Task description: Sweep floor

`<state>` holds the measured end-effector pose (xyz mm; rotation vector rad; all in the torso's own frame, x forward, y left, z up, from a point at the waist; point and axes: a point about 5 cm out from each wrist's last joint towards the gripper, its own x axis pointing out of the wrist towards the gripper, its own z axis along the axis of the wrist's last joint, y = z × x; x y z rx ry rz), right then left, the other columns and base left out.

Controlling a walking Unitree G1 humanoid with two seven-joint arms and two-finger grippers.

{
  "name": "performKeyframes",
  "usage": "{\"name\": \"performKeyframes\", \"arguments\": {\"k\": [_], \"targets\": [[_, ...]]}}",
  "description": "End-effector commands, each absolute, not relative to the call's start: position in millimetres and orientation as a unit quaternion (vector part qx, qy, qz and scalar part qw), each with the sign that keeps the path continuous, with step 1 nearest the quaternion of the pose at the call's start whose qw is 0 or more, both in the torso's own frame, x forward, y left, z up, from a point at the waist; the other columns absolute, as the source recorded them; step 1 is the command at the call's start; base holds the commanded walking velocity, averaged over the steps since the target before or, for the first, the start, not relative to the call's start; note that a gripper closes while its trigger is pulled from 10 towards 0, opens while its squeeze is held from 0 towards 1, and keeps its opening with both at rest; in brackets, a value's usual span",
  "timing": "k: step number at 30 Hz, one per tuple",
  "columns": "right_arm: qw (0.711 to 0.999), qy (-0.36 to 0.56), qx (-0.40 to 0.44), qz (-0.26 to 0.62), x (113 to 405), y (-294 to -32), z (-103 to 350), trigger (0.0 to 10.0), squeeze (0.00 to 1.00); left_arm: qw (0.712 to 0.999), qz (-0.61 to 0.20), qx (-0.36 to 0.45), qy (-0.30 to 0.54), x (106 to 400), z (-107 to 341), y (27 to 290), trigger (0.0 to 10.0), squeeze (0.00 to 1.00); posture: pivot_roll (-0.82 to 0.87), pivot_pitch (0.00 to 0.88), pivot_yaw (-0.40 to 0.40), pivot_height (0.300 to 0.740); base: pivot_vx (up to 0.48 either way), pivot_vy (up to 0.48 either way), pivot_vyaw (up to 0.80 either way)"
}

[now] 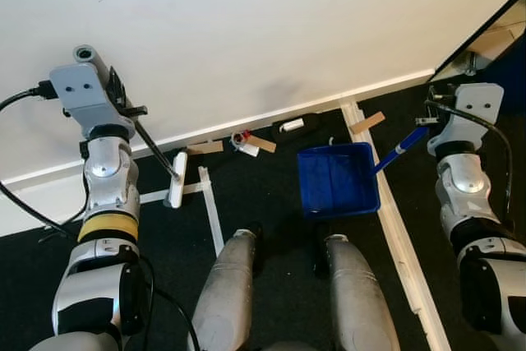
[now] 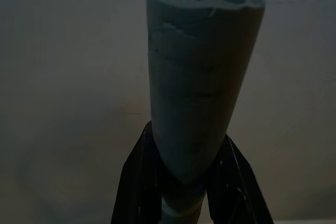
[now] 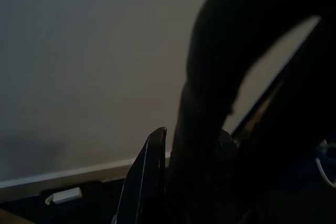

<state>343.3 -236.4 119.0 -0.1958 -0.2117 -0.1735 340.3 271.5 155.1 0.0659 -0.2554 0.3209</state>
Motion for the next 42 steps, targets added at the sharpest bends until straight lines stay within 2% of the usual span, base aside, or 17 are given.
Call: {"name": "performKeyframes", "arguments": {"k": [1, 3, 6, 10, 18, 21, 26, 27, 29, 30, 32, 33, 36, 37, 38, 40, 42], "targets": [[0.987, -0.016, -0.115, -0.114, 327, -241, 81, 10.0, 0.00, 0.984, 0.153, 0.029, -0.081, 335, 131, 268, 10.0, 0.00, 0.11, 0.444, 0.002, 0.740, 0.000, 0.000, 0.00], [0.988, 0.029, -0.092, -0.124, 322, -235, 65, 10.0, 0.00, 0.985, 0.149, 0.031, -0.079, 336, 130, 266, 10.0, 0.00, 0.11, 0.442, 0.003, 0.740, 0.000, 0.000, 0.00], [0.987, 0.049, -0.085, -0.124, 320, -231, 57, 10.0, 0.00, 0.986, 0.148, 0.035, -0.074, 338, 129, 265, 10.0, 0.00, 0.11, 0.440, 0.004, 0.740, 0.000, 0.000, 0.00], [0.987, 0.109, -0.087, -0.075, 314, -205, 35, 10.0, 0.00, 0.986, 0.146, 0.057, -0.058, 346, 131, 259, 10.0, 0.00, 0.10, 0.434, 0.007, 0.740, 0.000, 0.000, 0.00], [0.988, 0.114, -0.094, -0.055, 321, -194, 38, 10.0, 0.00, 0.966, 0.214, 0.084, -0.115, 356, 163, 272, 10.0, 0.00, 0.07, 0.435, 0.006, 0.740, 0.000, 0.000, 0.00], [0.989, 0.108, -0.089, -0.053, 323, -192, 41, 10.0, 0.00, 0.973, 0.186, 0.066, -0.117, 366, 169, 261, 10.0, 0.00, 0.07, 0.431, 0.002, 0.740, 0.000, 0.000, 0.00], [0.990, 0.105, -0.087, -0.045, 320, -189, 39, 10.0, 0.00, 0.991, 0.000, 0.030, -0.132, 385, 170, 172, 10.0, 0.00, 0.06, 0.430, -0.002, 0.740, 0.000, 0.000, 0.00], [0.990, 0.105, -0.087, -0.045, 320, -189, 39, 10.0, 0.00, 0.991, 0.000, 0.030, -0.132, 385, 170, 172, 10.0, 0.00, 0.06, 0.430, -0.002, 0.740, 0.000, 0.000, 0.00], [0.989, 0.108, -0.088, -0.043, 318, -189, 36, 10.0, 0.00, 0.988, -0.068, 0.005, -0.137, 384, 168, 137, 10.0, 0.00, 0.06, 0.427, -0.002, 0.740, 0.000, 0.000, 0.00], [0.989, 0.108, -0.088, -0.043, 318, -189, 36, 10.0, 0.00, 0.988, -0.068, 0.005, -0.137, 384, 168, 137, 10.0, 0.00, 0.06, 0.427, -0.002, 0.740, 0.000, 0.000, 0.00], [0.989, 0.111, -0.088, -0.042, 316, -189, 34, 10.0, 0.00, 0.977, -0.155, -0.020, -0.145, 378, 167, 94, 10.0, 0.00, 0.06, 0.422, 0.000, 0.740, 0.000, 0.000, 0.00], [0.989, 0.111, -0.088, -0.042, 316, -189, 34, 10.0, 0.00, 0.977, -0.155, -0.020, -0.145, 378, 167, 94, 10.0, 0.00, 0.06, 0.422, 0.000, 0.740, 0.000, 0.000, 0.00], [0.988, 0.117, -0.089, -0.040, 312, -191, 30, 10.0, 0.00, 0.937, -0.303, -0.048, -0.169, 360, 171, 35, 10.0, 0.00, 0.06, 0.422, 0.006, 0.740, 0.000, 0.000, 0.00], [0.988, 0.117, -0.089, -0.040, 312, -191, 30, 10.0, 0.00, 0.937, -0.303, -0.048, -0.169, 360, 171, 35, 10.0, 0.00, 0.06, 0.422, 0.006, 0.740, 0.000, 0.000, 0.00], [0.988, 0.119, -0.089, -0.040, 312, -191, 29, 10.0, 0.00, 0.917, -0.358, -0.047, -0.170, 352, 171, 21, 10.0, 0.00, 0.06, 0.420, 0.010, 0.740, 0.000, 0.000, 0.00], [0.988, 0.119, -0.089, -0.040, 312, -191, 29, 10.0, 0.00, 0.917, -0.358, -0.047, -0.170, 352, 171, 21, 10.0, 0.00, 0.06, 0.420, 0.010, 0.740, 0.000, 0.000, 0.00], [0.988, 0.121, -0.086, -0.038, 311, -190, 28, 10.0, 0.00, 0.874, -0.459, -0.014, -0.159, 338, 164, 11, 10.0, 0.00, 0.06, 0.406, 0.018, 0.740, 0.000, 0.000, 0.00]]}}
